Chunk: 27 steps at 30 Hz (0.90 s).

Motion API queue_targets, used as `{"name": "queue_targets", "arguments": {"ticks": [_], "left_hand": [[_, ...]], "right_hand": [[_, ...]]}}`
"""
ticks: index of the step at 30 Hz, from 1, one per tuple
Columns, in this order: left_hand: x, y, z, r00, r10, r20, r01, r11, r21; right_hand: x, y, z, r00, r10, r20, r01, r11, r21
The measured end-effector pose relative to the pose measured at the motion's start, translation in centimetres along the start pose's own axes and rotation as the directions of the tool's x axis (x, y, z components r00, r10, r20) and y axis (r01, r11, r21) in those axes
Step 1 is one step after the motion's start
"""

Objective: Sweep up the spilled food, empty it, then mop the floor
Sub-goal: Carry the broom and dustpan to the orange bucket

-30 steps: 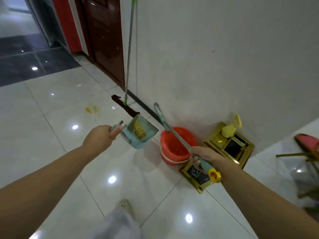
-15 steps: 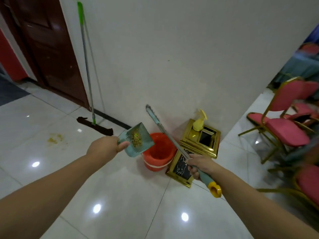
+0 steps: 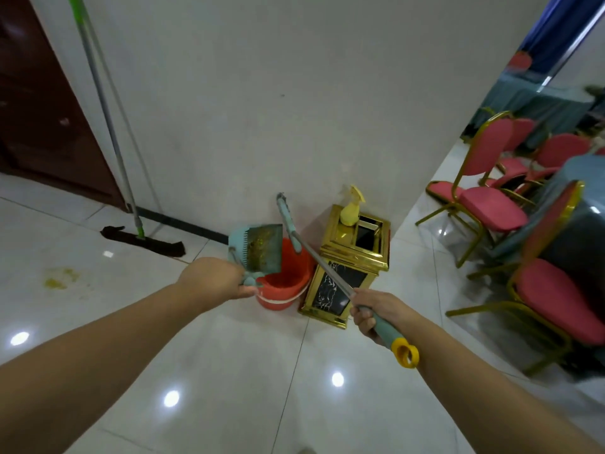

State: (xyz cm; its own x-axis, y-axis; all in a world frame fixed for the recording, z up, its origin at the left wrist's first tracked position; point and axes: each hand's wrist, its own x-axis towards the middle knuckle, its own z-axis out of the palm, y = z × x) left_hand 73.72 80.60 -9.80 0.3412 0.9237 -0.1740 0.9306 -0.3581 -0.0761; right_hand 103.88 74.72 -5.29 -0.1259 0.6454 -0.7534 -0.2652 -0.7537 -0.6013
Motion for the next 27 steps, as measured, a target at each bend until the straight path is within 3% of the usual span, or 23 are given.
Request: {"name": "queue_targets", "arguments": {"ticks": [3,10,21,27], "left_hand": [[1.1,0.7,-0.7,0.996,0.075,0.047,-0.080,0.991,0.109],[2.4,2.0,-1.5,0.958,0.117,0.261,-0.155,0.980,0.128],[2.5,3.4,-0.5,0.874,0.343,0.344,-0.458,0.820,0.343],[2.4,2.7,-0.1,0.827,0.419,0.375,-0.548,0.752,0.367]], "right_hand": [[-0.4,0.6,-0.3,0.999,-0.013,-0.032,0.013,1.000,-0.013],[-1.3,1.0,-0.5,0.999,-0.032,-0.043,0.031,0.999,-0.022],[-2.7,1.8,-0.4,0.996,-0.058,-0.068,0.054,0.997,-0.056],[-2.7,1.7,0.0,0.996,-0.056,-0.067,0.054,0.998,-0.030]]}}
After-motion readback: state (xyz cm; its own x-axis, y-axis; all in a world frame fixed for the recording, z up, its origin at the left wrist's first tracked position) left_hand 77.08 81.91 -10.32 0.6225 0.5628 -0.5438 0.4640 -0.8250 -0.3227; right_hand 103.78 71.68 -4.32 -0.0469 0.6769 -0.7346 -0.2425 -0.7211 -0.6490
